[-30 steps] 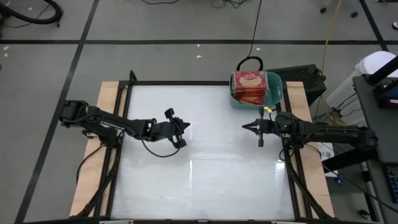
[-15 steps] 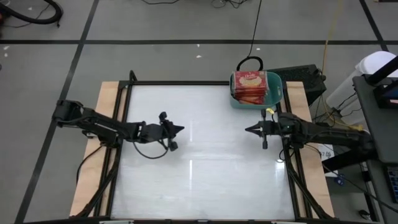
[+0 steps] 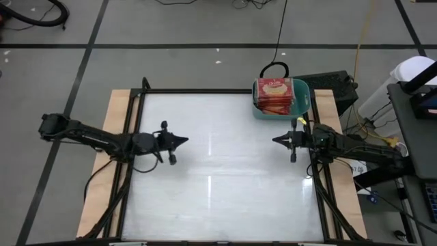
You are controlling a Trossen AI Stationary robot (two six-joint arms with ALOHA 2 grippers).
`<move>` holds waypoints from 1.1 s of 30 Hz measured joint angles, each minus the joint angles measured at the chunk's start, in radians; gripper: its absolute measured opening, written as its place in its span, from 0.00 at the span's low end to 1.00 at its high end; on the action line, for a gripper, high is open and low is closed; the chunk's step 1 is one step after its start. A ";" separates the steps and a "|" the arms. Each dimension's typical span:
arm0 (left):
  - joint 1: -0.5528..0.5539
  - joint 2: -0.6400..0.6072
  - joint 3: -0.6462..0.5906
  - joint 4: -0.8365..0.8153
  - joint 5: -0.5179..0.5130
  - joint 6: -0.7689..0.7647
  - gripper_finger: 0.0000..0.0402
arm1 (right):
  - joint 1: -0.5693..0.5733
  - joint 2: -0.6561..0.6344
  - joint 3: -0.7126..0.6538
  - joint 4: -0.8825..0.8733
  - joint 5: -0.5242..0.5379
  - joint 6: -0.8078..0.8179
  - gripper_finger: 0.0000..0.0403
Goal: Sort popcorn bags into baskets
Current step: Return to Home Position
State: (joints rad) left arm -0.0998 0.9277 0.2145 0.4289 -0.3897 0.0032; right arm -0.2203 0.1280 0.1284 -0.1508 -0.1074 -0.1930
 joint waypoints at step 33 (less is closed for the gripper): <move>-0.033 -0.309 -0.173 -0.007 -0.004 0.006 0.01 | 0.044 -0.113 -0.079 0.123 -0.025 0.080 0.01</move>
State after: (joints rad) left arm -0.1326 0.6186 0.0418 0.4221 -0.3939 0.0088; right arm -0.1760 0.0147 0.0492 -0.0273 -0.1319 -0.1131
